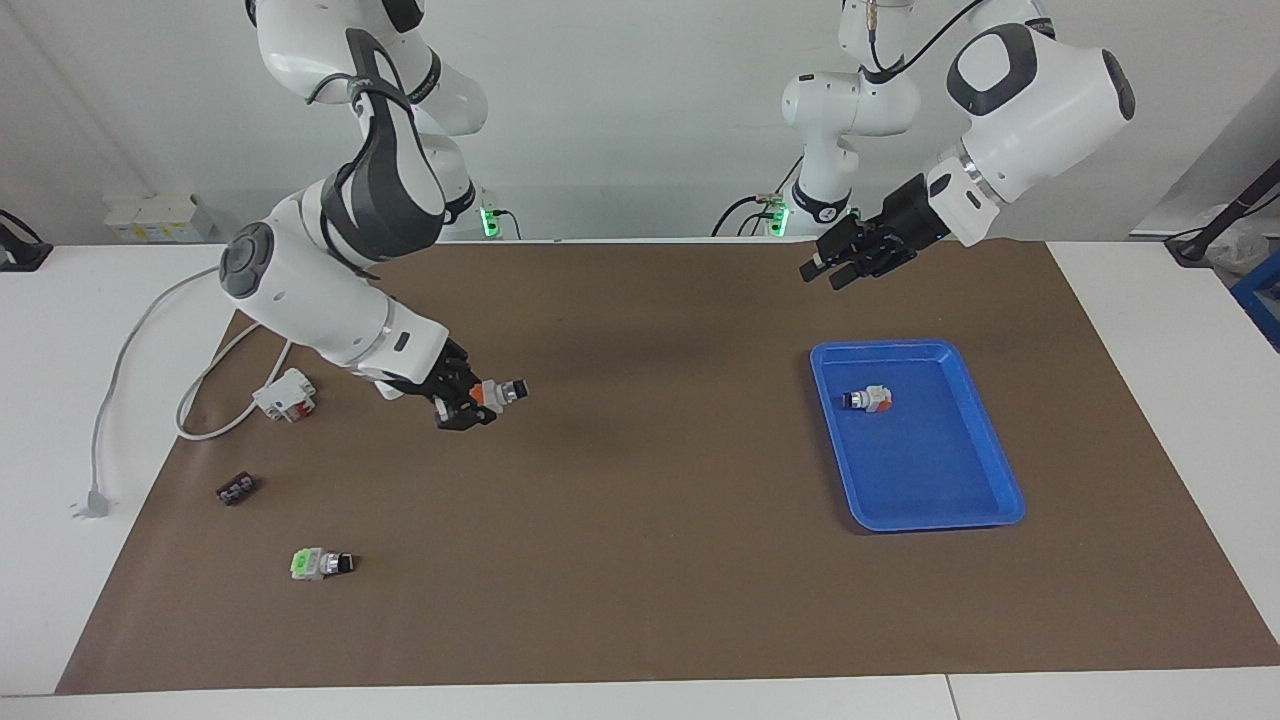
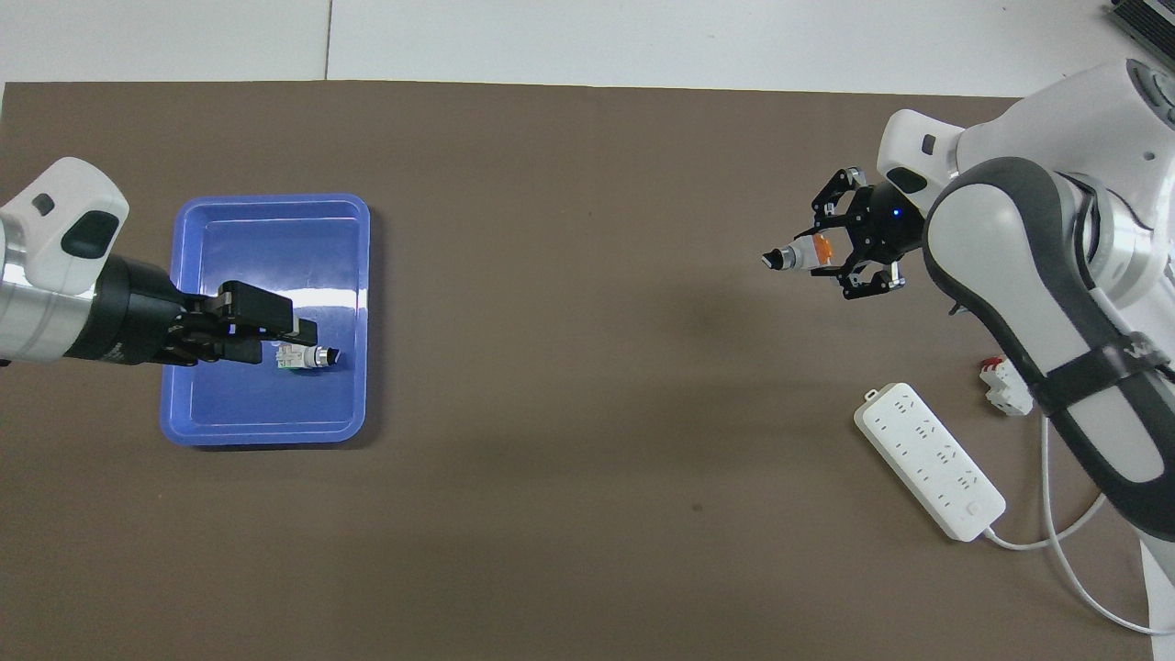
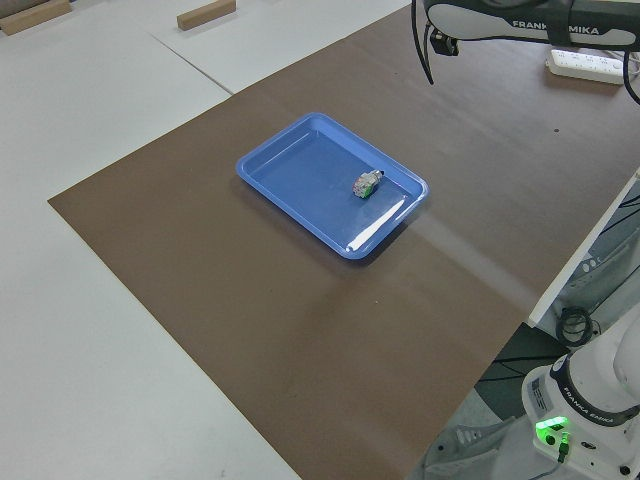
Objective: Turn and place switch with both arms
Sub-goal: 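Lift the switch with the right gripper while the left gripper reaches over, then close the left gripper on the switch held by the right gripper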
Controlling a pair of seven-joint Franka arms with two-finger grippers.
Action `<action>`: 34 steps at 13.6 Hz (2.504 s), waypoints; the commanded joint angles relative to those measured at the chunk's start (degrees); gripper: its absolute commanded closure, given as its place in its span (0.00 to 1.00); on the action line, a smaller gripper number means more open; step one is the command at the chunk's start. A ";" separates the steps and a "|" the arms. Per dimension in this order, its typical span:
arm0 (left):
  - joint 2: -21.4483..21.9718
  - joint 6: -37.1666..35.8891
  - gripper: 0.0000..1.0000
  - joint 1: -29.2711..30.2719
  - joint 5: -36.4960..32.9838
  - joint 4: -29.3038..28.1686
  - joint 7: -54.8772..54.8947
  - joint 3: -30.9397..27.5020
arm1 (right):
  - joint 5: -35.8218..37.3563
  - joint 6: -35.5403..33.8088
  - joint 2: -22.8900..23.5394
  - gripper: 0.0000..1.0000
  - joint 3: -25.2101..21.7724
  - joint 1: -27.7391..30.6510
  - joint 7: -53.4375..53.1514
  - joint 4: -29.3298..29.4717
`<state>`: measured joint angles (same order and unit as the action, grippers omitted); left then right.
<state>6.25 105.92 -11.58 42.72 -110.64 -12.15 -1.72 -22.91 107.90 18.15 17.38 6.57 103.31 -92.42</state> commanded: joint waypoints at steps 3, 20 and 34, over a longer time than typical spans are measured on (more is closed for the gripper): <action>2.37 14.21 0.37 -8.27 11.83 -7.74 -6.04 -0.48 | -8.63 1.17 -4.87 1.00 0.11 -3.05 -2.32 -3.46; 0.43 31.89 0.65 -20.15 30.76 -8.80 -8.41 0.75 | -21.29 10.58 -14.02 1.00 0.12 -10.61 -9.44 -12.43; -0.89 34.88 0.73 -20.15 30.58 -8.01 -8.33 0.67 | -21.29 10.49 -14.46 1.00 0.11 -10.62 -9.53 -13.22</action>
<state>5.61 139.34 -31.07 72.44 -118.91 -20.30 -0.71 -42.62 117.68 5.57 17.43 -4.08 94.65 -103.61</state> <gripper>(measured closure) 0.736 0.559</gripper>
